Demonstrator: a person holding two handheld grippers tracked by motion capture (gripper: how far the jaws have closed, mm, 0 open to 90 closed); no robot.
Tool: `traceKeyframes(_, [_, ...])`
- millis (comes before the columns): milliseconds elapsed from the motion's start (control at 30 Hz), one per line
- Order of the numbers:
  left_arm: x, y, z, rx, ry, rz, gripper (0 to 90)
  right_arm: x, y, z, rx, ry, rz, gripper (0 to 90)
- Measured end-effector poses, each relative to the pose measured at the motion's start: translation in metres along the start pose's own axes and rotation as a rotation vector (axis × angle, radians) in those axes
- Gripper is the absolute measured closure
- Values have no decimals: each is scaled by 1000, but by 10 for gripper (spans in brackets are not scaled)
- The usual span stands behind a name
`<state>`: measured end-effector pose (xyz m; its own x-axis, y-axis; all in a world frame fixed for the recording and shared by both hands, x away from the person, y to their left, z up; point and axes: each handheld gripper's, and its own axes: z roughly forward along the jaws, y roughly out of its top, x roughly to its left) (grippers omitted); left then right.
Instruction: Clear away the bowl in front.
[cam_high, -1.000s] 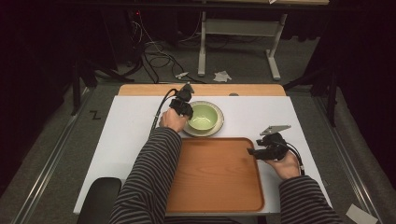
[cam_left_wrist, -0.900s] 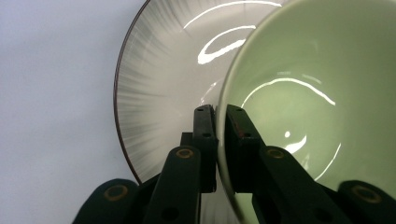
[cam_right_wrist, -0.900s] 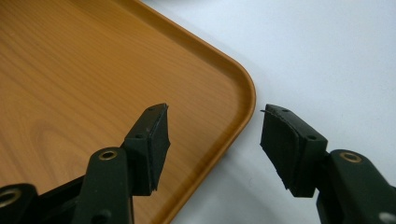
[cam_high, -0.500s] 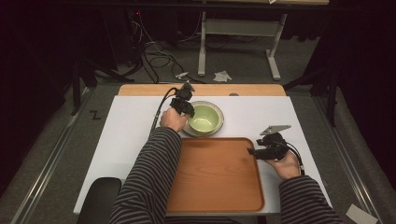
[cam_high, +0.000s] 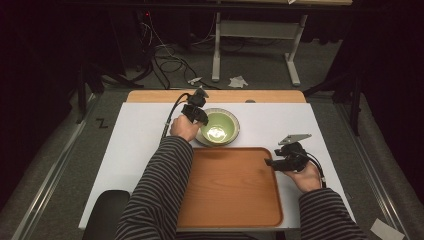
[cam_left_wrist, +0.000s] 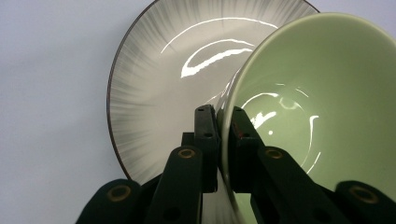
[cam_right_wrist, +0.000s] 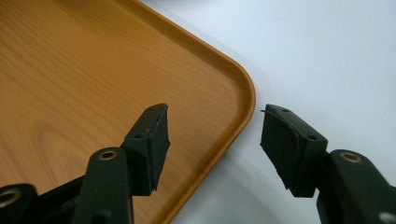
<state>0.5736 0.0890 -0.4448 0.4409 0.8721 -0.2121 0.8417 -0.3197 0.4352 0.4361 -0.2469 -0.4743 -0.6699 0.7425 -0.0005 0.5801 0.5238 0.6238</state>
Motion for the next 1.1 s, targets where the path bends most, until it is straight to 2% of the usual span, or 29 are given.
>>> traceKeyframes(367, [-2, 0, -7, -4, 0, 21, 857, 0, 0, 0, 0, 3, -3, 432])
traceKeyframes(767, [-3, -1, -17, -13, -24, 33, 858, -1, 0, 0, 0, 1, -1, 432])
traceKeyframes(1100, [-8, -5, -33, -33, -52, 52, 858, -1, 0, 0, -3, 3, -2, 432])
